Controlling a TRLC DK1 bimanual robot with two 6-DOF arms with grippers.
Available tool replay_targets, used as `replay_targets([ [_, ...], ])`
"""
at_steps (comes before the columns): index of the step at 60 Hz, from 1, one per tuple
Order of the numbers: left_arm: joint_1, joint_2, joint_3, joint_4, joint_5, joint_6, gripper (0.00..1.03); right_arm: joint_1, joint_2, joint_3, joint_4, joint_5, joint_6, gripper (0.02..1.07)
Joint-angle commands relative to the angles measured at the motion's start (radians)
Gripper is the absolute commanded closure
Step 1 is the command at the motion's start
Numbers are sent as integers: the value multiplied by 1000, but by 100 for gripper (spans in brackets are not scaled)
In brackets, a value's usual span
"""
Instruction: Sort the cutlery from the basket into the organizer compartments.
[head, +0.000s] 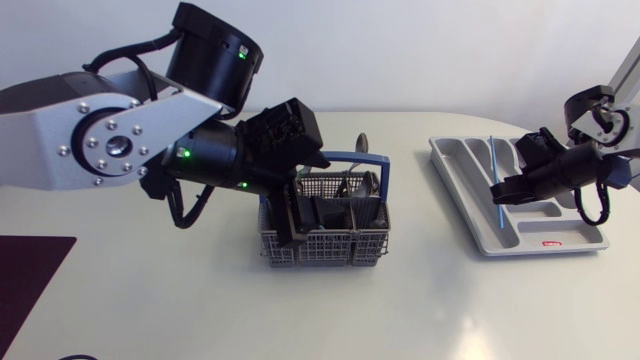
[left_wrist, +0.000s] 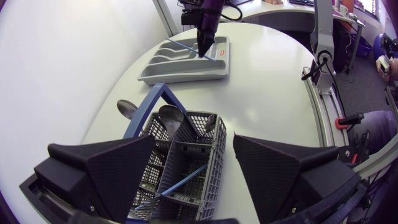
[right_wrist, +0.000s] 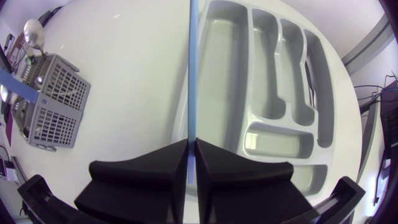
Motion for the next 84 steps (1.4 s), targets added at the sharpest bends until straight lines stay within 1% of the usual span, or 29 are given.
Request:
replay_targets([
  [1,-6,4,6,-9,-3,38,16,-2,75,48,13,12,39,101],
  [19,0,-53,-79,-12,-6,63,16,14,290,155,3,76,57,100],
  [33,-4,-71,-120,-15,-6,69,16,18,347,160,15,95,42,98],
  [35,-4,-74,-123,-15,-6,69,16,18,345,160,18,95,40,96],
  [39,-6,-82,-134,-15,-6,70,16,18,345,158,21,99,36,86],
  [47,-6,-91,-151,-13,-6,70,16,17,336,157,27,109,26,55],
  [53,-7,-100,-169,-13,-6,70,16,20,264,129,35,119,14,37],
  [55,-7,-103,-177,-13,-6,69,16,24,230,117,32,115,2,35],
  [59,-7,-112,-197,-13,-6,67,16,51,114,69,16,75,-30,35],
  [60,-7,-117,-204,-13,-6,67,16,71,55,49,-4,40,-49,35],
  [64,-6,-122,-217,-13,-6,64,16,110,-35,13,-31,4,-69,35],
  [66,-7,-123,-223,-13,-4,60,16,144,-92,-9,-54,-36,-95,35],
  [71,-6,-123,-235,-12,-3,43,16,216,-198,-44,-102,-91,-113,35],
  [76,-4,-119,-250,-2,2,20,16,264,-258,-58,-145,-143,-129,35],
  [78,-1,-117,-254,1,11,12,16,281,-273,-63,-149,-154,-133,36],
  [79,6,-112,-250,4,36,-5,16,298,-287,-70,-151,-158,-138,36],
  [83,29,-103,-246,5,76,-25,16,327,-308,-86,-151,-168,-142,36],
  [84,45,-92,-241,5,103,-42,16,337,-314,-90,-151,-172,-142,36],
])
